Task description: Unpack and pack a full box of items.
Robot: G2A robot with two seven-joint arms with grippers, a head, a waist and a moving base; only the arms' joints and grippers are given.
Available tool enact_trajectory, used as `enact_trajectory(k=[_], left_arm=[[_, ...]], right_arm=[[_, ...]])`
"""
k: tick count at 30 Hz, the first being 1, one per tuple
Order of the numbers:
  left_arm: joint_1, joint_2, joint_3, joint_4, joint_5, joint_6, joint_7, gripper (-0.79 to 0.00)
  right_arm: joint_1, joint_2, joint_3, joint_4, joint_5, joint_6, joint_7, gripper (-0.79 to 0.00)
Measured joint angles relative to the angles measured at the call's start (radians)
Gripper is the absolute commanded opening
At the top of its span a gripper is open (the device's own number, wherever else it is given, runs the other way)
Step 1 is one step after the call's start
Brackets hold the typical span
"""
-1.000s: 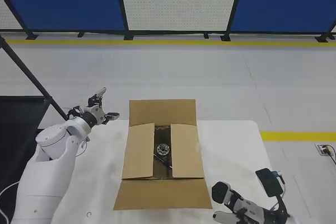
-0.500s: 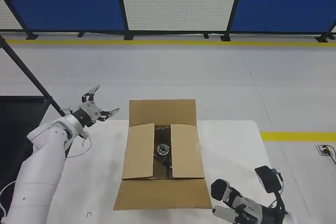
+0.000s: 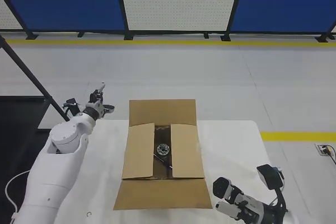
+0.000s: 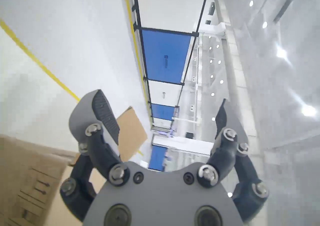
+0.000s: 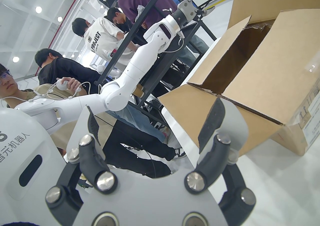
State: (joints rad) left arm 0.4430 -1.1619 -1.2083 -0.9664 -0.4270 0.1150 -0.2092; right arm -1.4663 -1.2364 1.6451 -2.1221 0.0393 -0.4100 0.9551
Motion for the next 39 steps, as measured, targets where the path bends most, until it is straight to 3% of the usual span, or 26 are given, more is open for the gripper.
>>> enact_trajectory(k=[8, 11, 20, 24, 29, 32, 35, 39], left_arm=[[0.021, 0.013, 0.1, 0.014, 0.481, -0.191, 0.093, 0.0], [0.02, 0.007, 0.102, 0.02, 0.512, -0.187, 0.146, 0.0], [0.021, 0.008, 0.102, 0.02, 0.509, -0.187, 0.14, 0.0], [0.027, 0.011, 0.118, 0.035, 0.615, -0.211, 0.152, 0.0], [-0.013, 0.011, 0.133, 0.117, 0.705, -0.376, 0.1, 0.0], [-0.042, 0.01, 0.144, 0.179, 0.754, -0.495, 0.086, 0.0], [-0.072, 0.006, 0.152, 0.25, 0.754, -0.637, 0.045, 0.0], [-0.121, -0.005, 0.165, 0.351, 0.744, -0.771, -0.005, 0.0]], right_arm=[[0.009, 0.012, -0.003, 0.01, 0.013, 0.006, -0.002, 0.0], [0.011, 0.016, -0.004, 0.012, 0.011, 0.011, -0.007, 0.0], [0.01, 0.023, -0.011, 0.01, -0.025, 0.039, -0.035, 0.0], [0.01, 0.023, -0.011, 0.01, -0.025, 0.039, -0.035, 0.0], [0.005, 0.024, -0.016, 0.005, -0.028, 0.04, -0.035, 0.0], [-0.012, 0.031, -0.028, -0.01, -0.007, 0.038, 0.026, 0.0], [-0.023, 0.041, -0.019, -0.022, -0.039, 0.075, 0.104, 0.0], [-0.025, 0.047, -0.02, -0.018, -0.112, 0.135, 0.087, 0.0]])
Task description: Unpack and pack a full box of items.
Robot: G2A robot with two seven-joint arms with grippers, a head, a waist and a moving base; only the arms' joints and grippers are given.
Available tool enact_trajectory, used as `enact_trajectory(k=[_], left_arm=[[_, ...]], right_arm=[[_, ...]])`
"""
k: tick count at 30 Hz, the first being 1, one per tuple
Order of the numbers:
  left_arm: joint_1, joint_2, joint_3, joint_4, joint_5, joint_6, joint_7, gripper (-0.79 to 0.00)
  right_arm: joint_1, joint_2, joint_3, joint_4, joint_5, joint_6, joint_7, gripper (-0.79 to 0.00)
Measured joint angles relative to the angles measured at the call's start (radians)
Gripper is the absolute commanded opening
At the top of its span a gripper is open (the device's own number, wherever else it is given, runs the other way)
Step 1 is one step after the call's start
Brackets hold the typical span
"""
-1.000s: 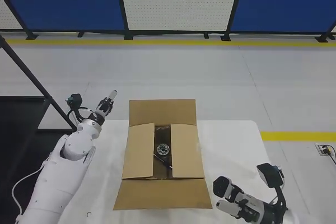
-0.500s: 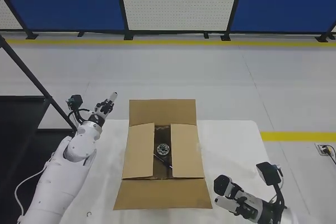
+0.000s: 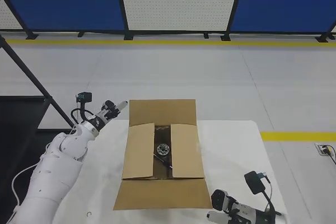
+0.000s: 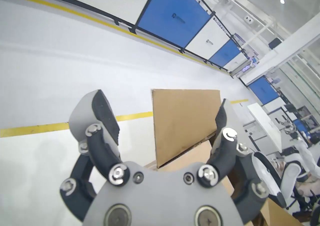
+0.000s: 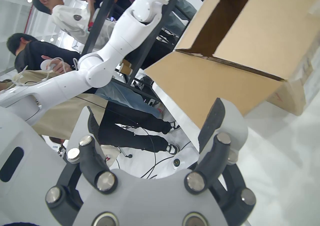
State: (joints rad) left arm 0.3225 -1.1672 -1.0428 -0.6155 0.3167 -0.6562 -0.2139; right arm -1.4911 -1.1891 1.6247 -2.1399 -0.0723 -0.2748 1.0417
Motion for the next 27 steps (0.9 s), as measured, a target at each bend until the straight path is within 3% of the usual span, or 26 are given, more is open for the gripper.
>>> enact_trajectory(k=[3, 15, 27], left_arm=[[-0.035, -0.013, 0.014, 0.069, -0.015, -0.051, -0.033, 0.0], [-0.124, -0.08, 0.081, 0.229, -0.031, -0.098, -0.115, 0.0], [-0.166, -0.132, 0.103, 0.317, -0.08, -0.107, -0.187, 0.0]], right_arm=[[-0.002, 0.004, 0.003, 0.006, -0.009, 0.015, -0.013, 0.0], [-0.055, 0.028, 0.05, 0.003, 0.01, -0.012, 0.057, 0.0], [-0.004, 0.043, -0.066, 0.046, -0.062, 0.02, 0.089, 0.0]])
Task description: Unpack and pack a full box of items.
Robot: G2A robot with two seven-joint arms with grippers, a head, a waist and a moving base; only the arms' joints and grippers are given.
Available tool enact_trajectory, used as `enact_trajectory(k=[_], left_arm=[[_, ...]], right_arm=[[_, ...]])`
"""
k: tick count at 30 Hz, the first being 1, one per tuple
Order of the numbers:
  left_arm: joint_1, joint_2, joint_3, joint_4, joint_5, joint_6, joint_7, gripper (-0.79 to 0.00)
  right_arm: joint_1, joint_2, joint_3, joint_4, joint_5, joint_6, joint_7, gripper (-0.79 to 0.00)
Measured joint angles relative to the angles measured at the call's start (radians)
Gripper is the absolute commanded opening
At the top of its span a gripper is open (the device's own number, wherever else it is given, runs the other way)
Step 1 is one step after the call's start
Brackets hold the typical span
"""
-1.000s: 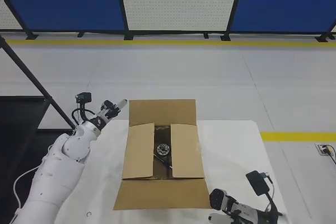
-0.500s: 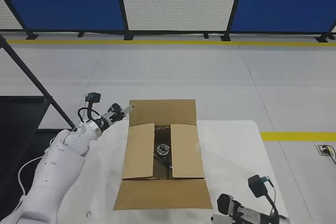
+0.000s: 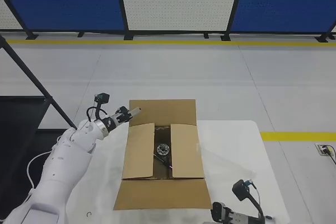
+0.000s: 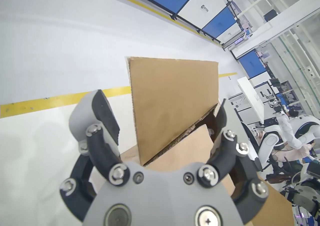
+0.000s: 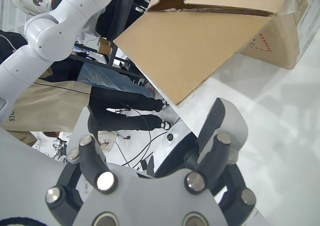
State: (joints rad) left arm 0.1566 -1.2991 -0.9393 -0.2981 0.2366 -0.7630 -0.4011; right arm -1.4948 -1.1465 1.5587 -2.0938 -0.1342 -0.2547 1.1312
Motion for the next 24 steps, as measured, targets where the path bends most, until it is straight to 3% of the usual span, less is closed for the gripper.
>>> enact_trajectory(k=[11, 24], left_arm=[[-0.019, -0.016, -0.026, 0.045, -0.092, -0.072, -0.095, 0.0], [-0.015, 0.005, -0.057, 0.049, -0.135, -0.199, -0.176, 0.0]], right_arm=[[0.053, 0.01, -0.084, 0.015, 0.032, -0.011, 0.015, 0.0], [0.155, 0.01, -0.153, 0.048, 0.095, 0.017, -0.103, 0.0]])
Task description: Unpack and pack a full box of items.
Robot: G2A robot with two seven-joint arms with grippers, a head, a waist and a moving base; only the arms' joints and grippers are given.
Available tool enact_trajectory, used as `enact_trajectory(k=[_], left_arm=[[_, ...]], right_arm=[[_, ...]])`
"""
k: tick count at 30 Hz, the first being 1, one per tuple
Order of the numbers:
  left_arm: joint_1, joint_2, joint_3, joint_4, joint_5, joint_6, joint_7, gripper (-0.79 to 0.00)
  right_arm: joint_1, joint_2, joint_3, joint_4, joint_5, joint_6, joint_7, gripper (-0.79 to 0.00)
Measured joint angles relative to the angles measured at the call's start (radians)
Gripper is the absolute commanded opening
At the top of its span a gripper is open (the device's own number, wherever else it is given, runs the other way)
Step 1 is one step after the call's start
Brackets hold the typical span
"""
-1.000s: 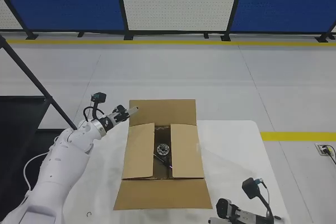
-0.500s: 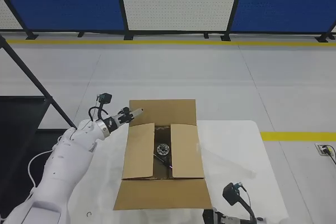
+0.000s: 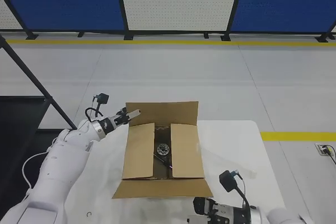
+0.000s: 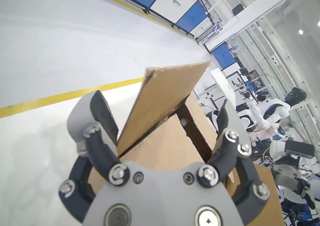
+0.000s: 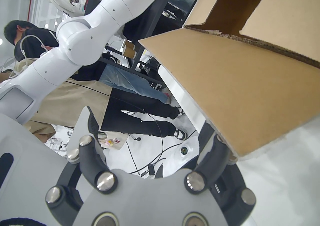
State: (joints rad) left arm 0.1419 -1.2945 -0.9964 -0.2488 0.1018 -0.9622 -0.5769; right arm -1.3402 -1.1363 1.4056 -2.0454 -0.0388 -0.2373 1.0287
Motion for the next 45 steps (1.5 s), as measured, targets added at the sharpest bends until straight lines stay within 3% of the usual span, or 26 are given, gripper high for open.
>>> enact_trajectory(k=[6, 15, 28, 45], left_arm=[[0.014, 0.018, -0.019, -0.025, -0.006, -0.051, 0.026, 0.0], [0.084, 0.064, -0.046, -0.19, 0.0, -0.05, -0.017, 0.0], [0.196, 0.133, -0.112, -0.429, -0.138, -0.05, -0.219, 0.0], [0.288, 0.177, -0.098, -0.594, -0.134, -0.05, -0.231, 0.0]], right_arm=[[0.049, -0.004, -0.036, 0.016, 0.015, 0.05, -0.08, 0.0], [0.109, -0.009, -0.081, 0.032, 0.018, 0.099, -0.17, 0.0], [0.167, -0.024, -0.149, 0.076, -0.068, 0.144, -0.395, 0.0], [0.277, -0.056, -0.286, 0.246, -0.097, 0.145, -0.505, 0.0]])
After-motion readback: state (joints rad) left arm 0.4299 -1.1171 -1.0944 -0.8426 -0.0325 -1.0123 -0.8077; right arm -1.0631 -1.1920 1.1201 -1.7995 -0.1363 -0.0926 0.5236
